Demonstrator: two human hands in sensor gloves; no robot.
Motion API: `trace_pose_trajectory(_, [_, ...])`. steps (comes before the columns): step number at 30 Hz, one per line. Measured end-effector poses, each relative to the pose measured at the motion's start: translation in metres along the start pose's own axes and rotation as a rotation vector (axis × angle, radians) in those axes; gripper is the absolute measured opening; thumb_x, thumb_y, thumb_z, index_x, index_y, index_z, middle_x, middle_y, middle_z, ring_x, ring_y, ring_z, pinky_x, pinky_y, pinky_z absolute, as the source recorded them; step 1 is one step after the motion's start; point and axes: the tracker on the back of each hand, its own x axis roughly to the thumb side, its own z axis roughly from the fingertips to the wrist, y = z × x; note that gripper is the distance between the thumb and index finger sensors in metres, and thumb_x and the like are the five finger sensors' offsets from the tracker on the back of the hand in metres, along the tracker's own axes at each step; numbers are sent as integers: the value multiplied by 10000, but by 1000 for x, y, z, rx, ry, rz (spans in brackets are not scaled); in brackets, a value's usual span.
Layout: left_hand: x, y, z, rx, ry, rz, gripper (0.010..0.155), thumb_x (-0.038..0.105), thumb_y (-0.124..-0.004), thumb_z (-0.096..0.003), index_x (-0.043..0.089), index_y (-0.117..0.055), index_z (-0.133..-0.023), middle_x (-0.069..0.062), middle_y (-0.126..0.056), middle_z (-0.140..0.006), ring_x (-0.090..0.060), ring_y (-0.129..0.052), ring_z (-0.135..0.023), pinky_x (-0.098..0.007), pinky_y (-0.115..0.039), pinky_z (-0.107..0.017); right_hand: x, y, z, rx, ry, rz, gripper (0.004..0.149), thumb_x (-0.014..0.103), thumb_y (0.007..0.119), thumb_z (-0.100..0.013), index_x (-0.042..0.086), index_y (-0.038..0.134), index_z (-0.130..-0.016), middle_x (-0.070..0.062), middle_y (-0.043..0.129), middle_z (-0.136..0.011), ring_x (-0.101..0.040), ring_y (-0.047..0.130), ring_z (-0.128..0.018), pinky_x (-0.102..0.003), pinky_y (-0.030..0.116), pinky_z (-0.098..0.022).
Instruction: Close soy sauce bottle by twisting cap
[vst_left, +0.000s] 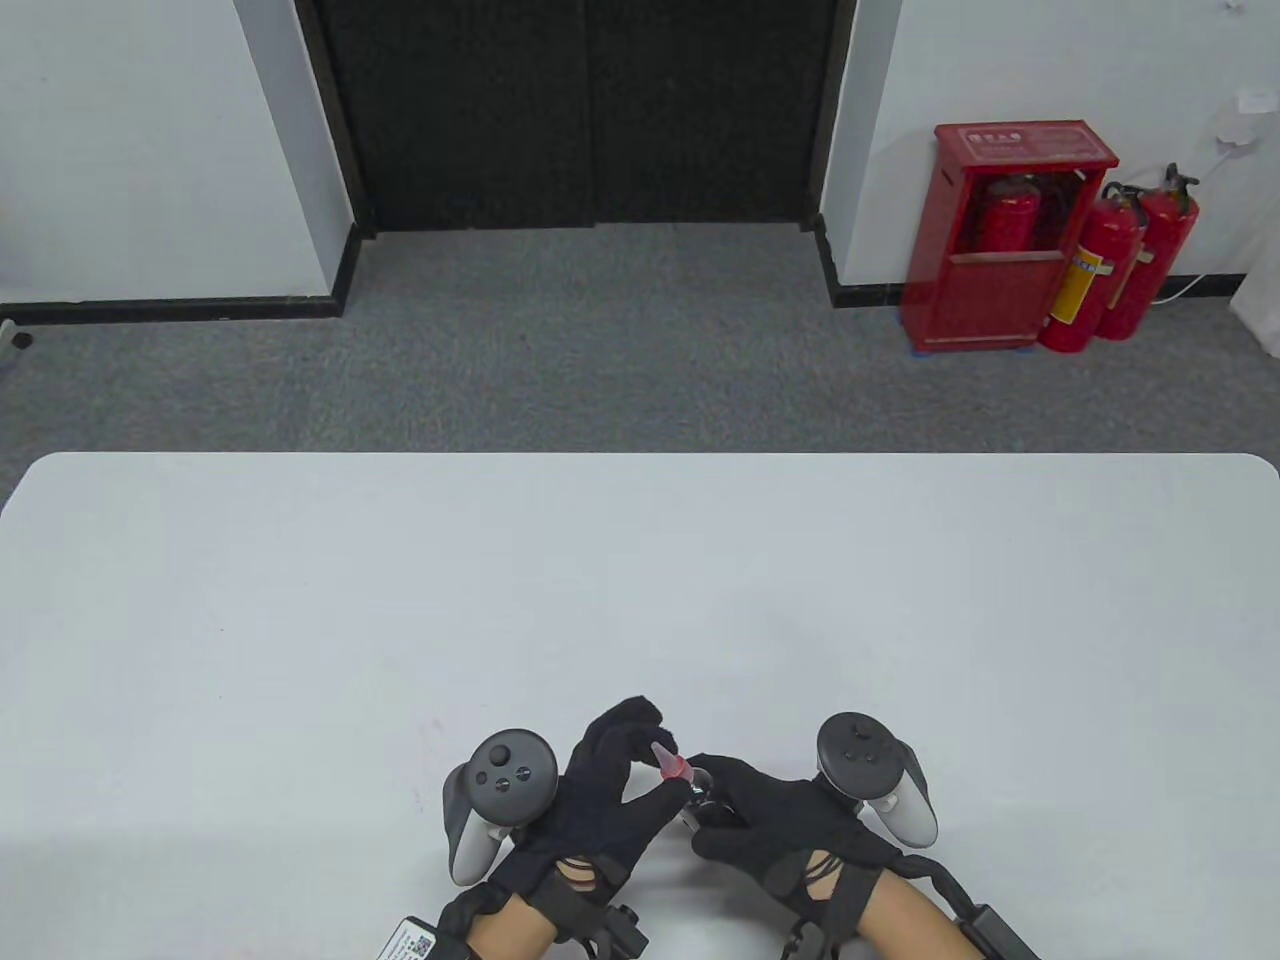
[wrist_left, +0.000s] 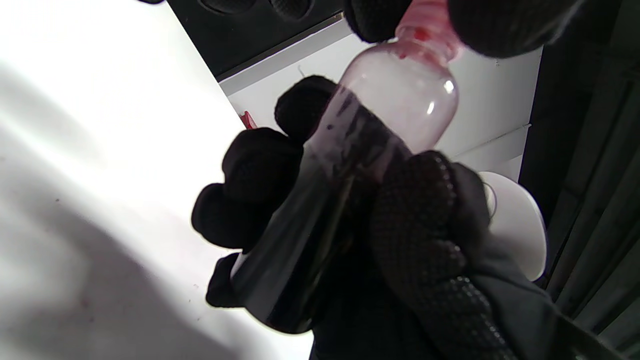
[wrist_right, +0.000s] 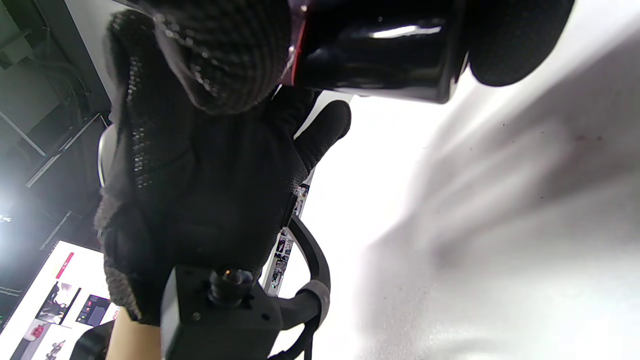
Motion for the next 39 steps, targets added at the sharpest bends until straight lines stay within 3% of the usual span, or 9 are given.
trace_pose_trajectory(22, [0, -1, -2, -61, -19, 65, 617, 496, -688, -468, 374, -557, -1058, 27, -389, -1235, -383, -422, -1145, -684, -420, -737, 0, -1, 1, 2, 11, -9, 772, 417, 831, -412, 155, 508, -1062, -188, 725, -1001, -509, 756, -836, -629, 718, -530])
trace_pose_trajectory(39, [-2, -3, -4, -70, -12, 78, 618, 477, -678, -479, 352, -556, -1072, 31, -416, -1231, -381, -449, -1141, -683, -434, -733, -1, -1, 1, 12, 26, -14, 771, 417, 830, -413, 155, 508, -1062, -189, 724, -1002, -510, 754, -838, -631, 716, -530])
